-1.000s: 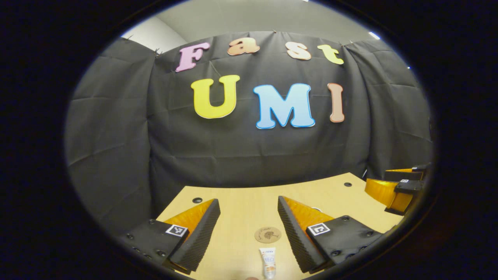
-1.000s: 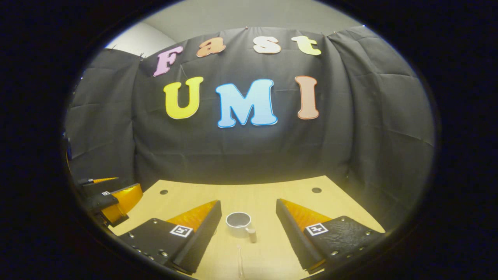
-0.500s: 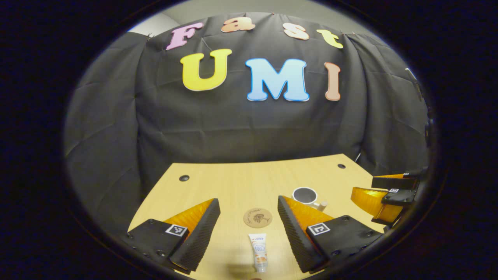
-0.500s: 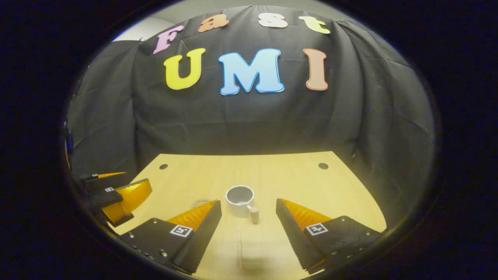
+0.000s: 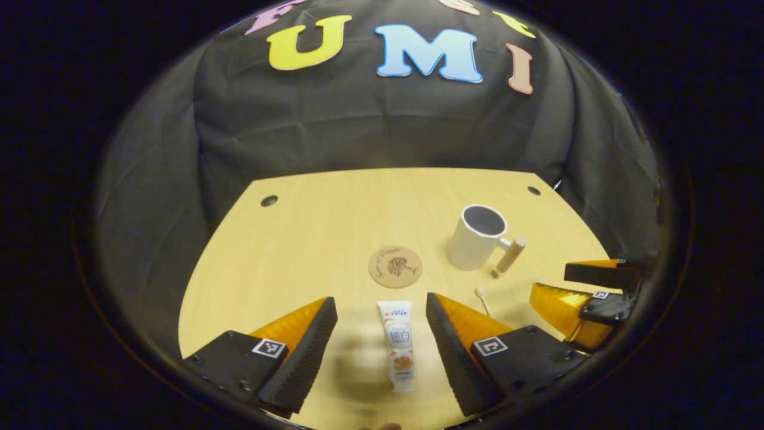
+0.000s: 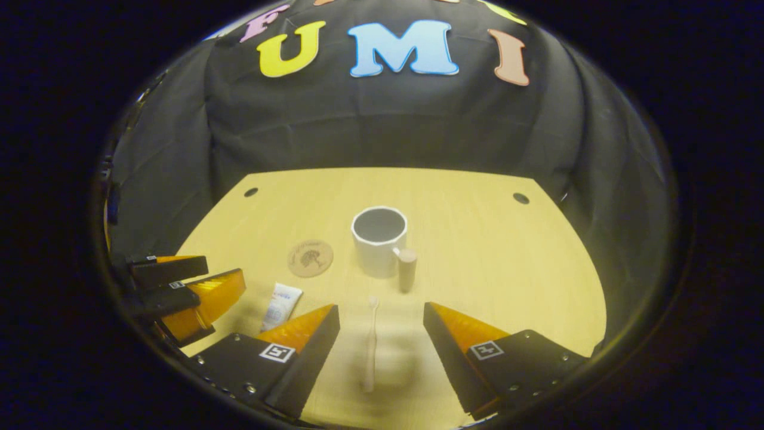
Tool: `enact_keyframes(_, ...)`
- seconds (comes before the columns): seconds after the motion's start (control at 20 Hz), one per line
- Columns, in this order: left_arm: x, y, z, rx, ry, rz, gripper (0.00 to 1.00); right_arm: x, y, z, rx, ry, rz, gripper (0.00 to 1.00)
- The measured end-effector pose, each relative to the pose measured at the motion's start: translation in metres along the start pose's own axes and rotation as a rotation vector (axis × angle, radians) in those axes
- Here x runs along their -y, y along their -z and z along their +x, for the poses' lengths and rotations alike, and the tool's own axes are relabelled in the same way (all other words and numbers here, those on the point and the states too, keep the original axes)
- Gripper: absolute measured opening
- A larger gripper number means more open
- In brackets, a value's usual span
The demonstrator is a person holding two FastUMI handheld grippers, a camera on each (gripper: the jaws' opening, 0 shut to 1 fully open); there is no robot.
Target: Put the toothbrush and toothpaste on the desktop into the cup, then pick up the cup and place it on the coaster on the desktop.
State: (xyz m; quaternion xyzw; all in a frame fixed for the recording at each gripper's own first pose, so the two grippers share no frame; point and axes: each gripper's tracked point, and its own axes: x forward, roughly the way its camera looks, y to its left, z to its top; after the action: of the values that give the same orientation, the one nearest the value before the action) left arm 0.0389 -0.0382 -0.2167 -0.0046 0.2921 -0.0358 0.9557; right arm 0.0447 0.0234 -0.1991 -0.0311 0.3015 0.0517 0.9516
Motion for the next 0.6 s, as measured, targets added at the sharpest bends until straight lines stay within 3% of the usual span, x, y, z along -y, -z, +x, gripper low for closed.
enact_keyframes(0.25,0.009,0.052,0.031,-0.142,0.019,0.007,0.98,-0.001,0.039,0.026,-0.149,0.000,0.009,0.93)
enact_keyframes(0.6,0.011,0.099,0.059,-0.268,0.000,0.005,0.98,-0.004,0.068,0.051,-0.275,0.008,0.015,0.93)
